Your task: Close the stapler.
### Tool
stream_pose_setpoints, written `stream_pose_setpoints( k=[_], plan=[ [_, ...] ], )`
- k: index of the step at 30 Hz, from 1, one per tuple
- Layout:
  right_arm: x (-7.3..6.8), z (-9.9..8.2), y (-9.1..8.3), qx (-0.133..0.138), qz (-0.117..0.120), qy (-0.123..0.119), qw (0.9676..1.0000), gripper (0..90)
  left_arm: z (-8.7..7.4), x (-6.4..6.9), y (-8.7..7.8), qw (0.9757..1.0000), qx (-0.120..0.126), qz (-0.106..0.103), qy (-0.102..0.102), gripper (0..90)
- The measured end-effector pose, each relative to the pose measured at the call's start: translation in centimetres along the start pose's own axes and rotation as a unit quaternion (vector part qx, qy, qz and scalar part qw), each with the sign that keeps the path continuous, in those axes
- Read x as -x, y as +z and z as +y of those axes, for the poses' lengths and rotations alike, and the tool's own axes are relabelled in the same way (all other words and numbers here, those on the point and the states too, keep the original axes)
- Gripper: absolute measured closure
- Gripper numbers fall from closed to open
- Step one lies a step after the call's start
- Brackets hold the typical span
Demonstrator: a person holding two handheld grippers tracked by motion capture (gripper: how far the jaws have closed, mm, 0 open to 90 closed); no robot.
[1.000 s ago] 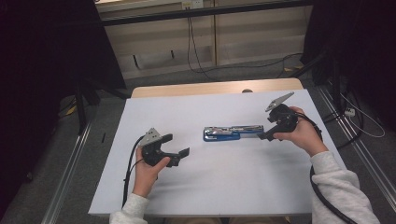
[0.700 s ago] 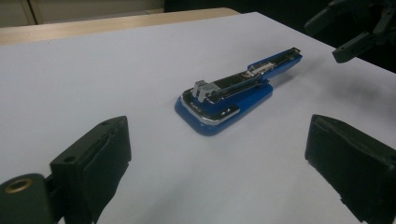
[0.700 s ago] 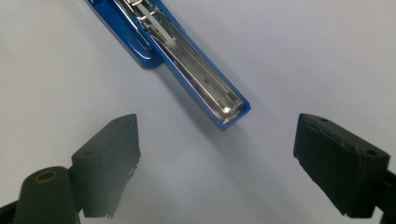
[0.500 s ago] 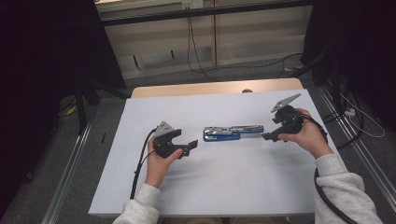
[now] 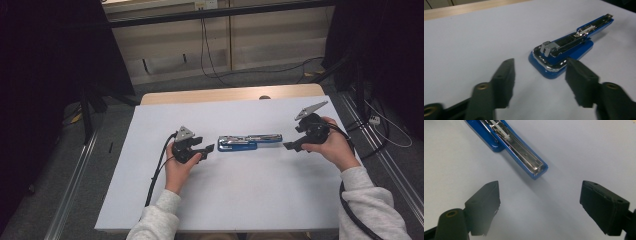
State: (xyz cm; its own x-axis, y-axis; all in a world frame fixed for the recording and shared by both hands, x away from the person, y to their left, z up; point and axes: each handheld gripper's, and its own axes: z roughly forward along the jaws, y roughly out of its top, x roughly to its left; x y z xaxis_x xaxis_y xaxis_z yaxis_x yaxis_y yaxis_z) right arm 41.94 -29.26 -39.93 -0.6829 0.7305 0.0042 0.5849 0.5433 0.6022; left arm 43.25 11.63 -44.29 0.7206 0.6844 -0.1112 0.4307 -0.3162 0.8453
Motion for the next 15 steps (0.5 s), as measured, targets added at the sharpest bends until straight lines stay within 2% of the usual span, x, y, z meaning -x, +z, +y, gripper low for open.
stream_pose_setpoints(
  k=[1,3,5,7,9,11,15],
  plan=[
    [0.0,-0.1,-0.1,-0.002,-0.002,0.0,1.0,17.5,0.0,0.1,0.3,0.9999,0.005,0.0,-0.011,49.3],
    [0.1,-0.4,-0.1,-0.004,-0.005,0.003,1.0,17.9,0.1,0.0,0.5,0.9999,-0.01,0.007,-0.003,58.3],
    [0.3,-0.6,-0.2,0.0,-0.005,0.009,0.9999,19.5,0.1,-0.1,0.9,0.9999,-0.007,0.007,-0.013,65.6],
    [0.5,-0.8,0.0,0.001,-0.007,0.012,0.9999,20.4,0.0,-0.2,1.1,0.9997,-0.015,0.014,-0.014,72.2],
    [0.6,-1.1,0.2,0.002,-0.008,0.018,0.9998,21.1,0.1,-0.3,1.4,0.9997,-0.021,0.007,-0.011,78.3],
    [0.7,-1.3,0.5,-0.002,-0.009,0.021,0.9997,21.2,0.1,-0.1,1.9,0.9995,-0.027,0.005,-0.015,83.3],
    [0.8,-1.6,1.3,-0.01,-0.012,0.019,0.9997,23.1,-0.1,0.0,2.8,0.9992,-0.038,0.005,-0.01,88.1]
  ],
)
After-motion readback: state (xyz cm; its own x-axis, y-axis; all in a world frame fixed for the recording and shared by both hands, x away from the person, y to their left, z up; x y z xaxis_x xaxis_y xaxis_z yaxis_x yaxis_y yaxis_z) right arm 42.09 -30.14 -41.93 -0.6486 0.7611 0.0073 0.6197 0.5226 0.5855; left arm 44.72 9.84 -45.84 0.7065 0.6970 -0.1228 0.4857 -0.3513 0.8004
